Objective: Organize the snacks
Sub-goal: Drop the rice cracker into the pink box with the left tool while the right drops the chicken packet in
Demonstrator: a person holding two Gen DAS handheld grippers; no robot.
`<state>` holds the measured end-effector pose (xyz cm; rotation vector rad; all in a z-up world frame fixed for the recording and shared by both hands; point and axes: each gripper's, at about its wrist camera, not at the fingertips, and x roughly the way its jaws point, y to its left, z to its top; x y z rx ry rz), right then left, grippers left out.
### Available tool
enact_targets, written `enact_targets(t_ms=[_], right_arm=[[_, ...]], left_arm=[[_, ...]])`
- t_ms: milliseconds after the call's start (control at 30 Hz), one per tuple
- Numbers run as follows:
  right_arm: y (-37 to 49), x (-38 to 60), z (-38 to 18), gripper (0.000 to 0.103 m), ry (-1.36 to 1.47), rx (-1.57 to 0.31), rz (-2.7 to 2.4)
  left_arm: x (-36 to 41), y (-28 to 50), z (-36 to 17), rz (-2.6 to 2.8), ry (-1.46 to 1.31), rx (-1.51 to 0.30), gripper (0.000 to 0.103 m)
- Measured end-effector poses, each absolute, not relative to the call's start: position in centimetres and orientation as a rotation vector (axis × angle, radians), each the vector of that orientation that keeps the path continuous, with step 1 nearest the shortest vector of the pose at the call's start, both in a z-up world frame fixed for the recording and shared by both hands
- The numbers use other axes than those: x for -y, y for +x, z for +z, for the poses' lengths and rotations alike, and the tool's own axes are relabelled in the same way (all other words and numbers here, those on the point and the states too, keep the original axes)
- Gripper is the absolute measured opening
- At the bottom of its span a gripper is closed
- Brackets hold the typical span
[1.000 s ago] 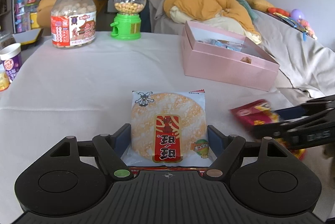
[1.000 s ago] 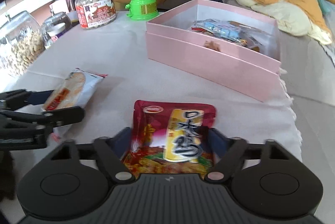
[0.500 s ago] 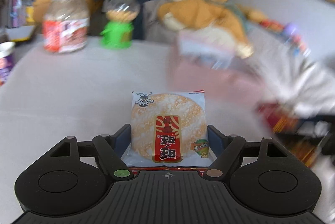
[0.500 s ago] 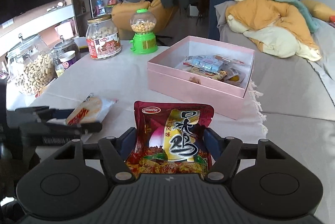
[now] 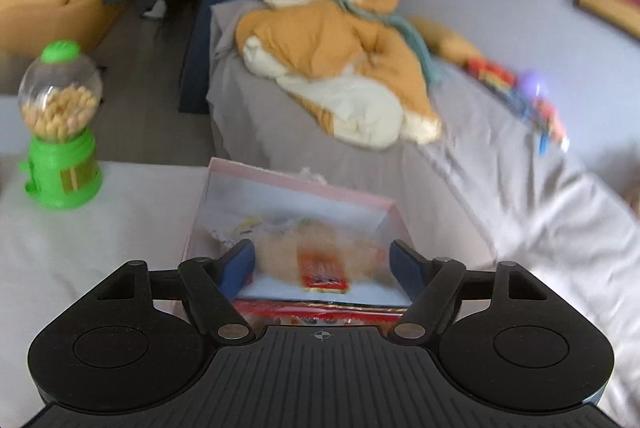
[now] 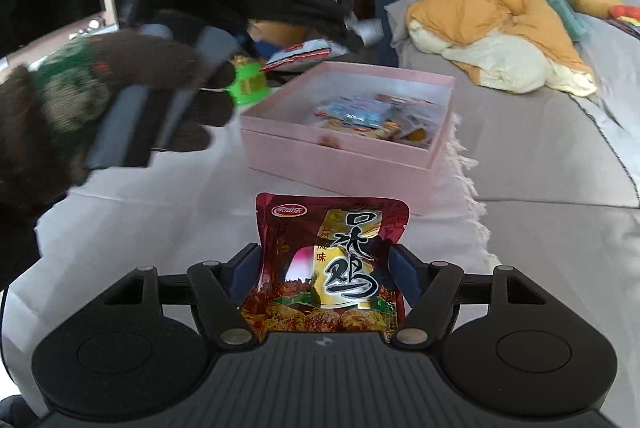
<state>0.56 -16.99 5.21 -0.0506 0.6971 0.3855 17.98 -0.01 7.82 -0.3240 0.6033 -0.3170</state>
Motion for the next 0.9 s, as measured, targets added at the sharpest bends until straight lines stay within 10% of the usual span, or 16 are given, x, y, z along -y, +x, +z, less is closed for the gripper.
enact_targets(t_ms=[367, 667, 900], right_arm=[[2.3, 17.4, 4.1, 0.071, -0.035, -0.796, 0.387], [9.7, 14.5, 14.2, 0.071, -0.052, -0.619, 0.350], [18.9, 11.1, 14.9, 0.086, -0.156, -0.587, 0.262]], left_arm=[[-5.8, 6.3, 5.6, -0.306, -0.297, -0.551, 0.077], [-7.7, 1.5, 4.7, -0.280, -0.318, -0.539, 0.077], [-8.8, 0.8, 2.9, -0.210, -0.244, -0.587, 0.077]])
